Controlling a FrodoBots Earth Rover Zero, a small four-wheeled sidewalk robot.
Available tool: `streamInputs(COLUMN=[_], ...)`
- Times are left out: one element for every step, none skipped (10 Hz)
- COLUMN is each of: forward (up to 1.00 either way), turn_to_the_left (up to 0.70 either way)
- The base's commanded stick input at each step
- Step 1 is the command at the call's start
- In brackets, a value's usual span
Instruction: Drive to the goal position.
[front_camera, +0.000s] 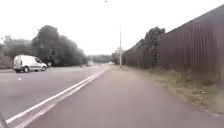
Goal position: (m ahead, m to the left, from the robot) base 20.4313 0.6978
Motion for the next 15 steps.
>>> streamInputs(forward=[1.0, 1.0, 1.0, 1.0, 1.0, 1.0, 1.0, 1.0, 1.0, 1.0, 1.0, 1.0, 0.61, 1.0, 1.0], turn_to_the_left=[0.0, 0.0, -0.4, -0.4, -0.4, -0.4, -0.4, -0.14, 0.0, 0.0, 0.0, 0.0, 0.0, 0.0, 0.0])
